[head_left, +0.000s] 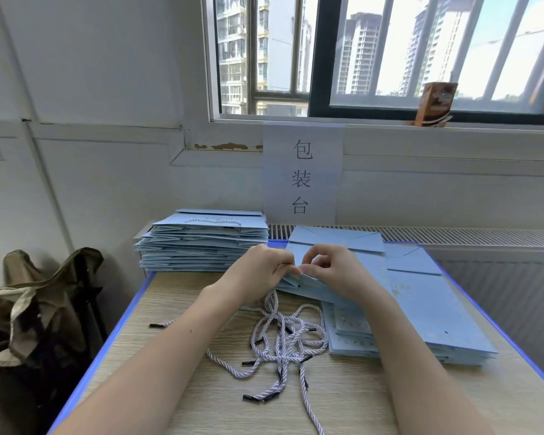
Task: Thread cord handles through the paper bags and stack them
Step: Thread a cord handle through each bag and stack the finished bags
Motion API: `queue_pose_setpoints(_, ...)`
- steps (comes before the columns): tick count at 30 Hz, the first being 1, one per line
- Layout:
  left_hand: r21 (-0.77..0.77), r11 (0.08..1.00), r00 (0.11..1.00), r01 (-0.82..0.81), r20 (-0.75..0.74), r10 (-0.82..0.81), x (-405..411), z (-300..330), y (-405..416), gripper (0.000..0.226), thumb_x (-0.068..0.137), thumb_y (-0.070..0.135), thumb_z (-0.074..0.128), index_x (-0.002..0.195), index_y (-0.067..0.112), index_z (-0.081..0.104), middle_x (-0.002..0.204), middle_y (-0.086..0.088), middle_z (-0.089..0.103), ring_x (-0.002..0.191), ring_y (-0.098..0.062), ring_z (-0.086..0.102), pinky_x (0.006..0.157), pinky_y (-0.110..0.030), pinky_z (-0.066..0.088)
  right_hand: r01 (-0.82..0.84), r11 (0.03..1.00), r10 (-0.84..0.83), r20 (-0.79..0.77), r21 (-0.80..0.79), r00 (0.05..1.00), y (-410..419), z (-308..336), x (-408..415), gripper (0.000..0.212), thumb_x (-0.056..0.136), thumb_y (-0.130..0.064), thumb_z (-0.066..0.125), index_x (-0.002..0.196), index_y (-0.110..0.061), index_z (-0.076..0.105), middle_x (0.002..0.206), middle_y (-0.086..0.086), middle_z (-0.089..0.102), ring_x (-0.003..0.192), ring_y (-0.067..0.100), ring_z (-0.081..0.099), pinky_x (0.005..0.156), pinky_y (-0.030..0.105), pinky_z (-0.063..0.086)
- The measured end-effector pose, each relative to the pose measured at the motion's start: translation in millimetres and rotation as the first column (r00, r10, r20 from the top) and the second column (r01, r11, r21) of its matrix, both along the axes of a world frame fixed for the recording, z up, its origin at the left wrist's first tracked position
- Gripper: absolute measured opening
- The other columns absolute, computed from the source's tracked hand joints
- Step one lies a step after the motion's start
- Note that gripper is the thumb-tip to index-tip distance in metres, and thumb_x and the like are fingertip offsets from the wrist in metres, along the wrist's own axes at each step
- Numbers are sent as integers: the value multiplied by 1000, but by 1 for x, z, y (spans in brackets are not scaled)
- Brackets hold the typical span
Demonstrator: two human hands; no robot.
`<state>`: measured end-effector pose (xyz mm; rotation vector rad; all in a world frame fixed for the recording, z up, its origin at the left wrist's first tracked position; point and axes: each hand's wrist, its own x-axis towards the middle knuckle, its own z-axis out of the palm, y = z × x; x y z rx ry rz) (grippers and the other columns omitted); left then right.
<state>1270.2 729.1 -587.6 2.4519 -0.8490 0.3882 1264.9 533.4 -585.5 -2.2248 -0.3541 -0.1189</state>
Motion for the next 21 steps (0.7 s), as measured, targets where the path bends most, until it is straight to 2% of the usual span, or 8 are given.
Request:
queue_pose_setpoints(2,-4,1000,1000,-10,16,10,0,0,0,19,99,23,58,89,13,71,73,5,68,66,-7,60,65,-29,50,-21,999,21,10,-27,1000,0,2,-1,11,92,-26,70,81,-24,71,65,-6,64,59,9,46,59,25,39)
queue_pose_setpoints(6,-48,999,998,-23,51,25,-3,1,-2,16,98,17,60,88,13,71,64,21,57,59,3,54,59,-17,39,-24,999,23,-10,-48,1000,-4,10,-7,25,99,-32,60,78,-26,73,55,-9,49,54,9,37,54,23,32)
queue_pose_setpoints(8,-51,998,997,-22,73,26,-4,2,-3,18,99,17,57,90,15,72,70,13,65,61,-3,56,60,-21,43,-49,998,47,-46,-45,998,-10,17,-11,30,100,-40,57,79,-28,75,53,-9,40,51,9,31,50,22,26)
queue_pose_setpoints(11,-50,998,994,-34,106,40,-5,2,-4,19,100,18,55,93,15,72,77,2,70,68,-13,62,66,-33,52,-145,989,140,-111,-42,984,-18,25,-18,17,94,-41,66,86,-30,77,55,-15,51,52,1,41,51,13,32)
queue_pose_setpoints(13,-74,996,992,-43,118,51,-4,0,-4,18,100,18,55,92,13,71,79,0,70,70,-16,64,68,-39,54,-177,983,170,-118,-48,978,-19,24,-19,7,88,-36,74,92,-32,78,62,-20,58,59,-2,45,57,15,35)
queue_pose_setpoints(16,-132,991,988,-35,142,53,-3,-3,-4,15,98,20,60,90,13,70,79,2,69,72,-14,63,69,-39,54,-145,987,140,-63,-72,988,-20,20,-15,12,93,-26,69,100,-28,78,63,-23,60,59,-4,48,56,12,35)
queue_pose_setpoints(18,-181,983,975,-28,211,67,-4,-3,-7,9,93,21,68,90,12,70,83,3,66,77,-14,59,72,-31,53,-136,988,132,-56,-78,990,-19,19,-12,14,96,-21,65,103,-24,77,61,-24,61,58,-8,50,54,9,36)
queue_pose_setpoints(21,-189,982,934,-20,347,86,-9,0,-16,15,85,18,77,89,10,65,91,1,52,86,-13,45,76,-12,40,-130,991,128,-75,-24,989,-18,17,-11,14,98,-20,64,102,-20,77,64,-18,62,56,-7,51,53,8,36)
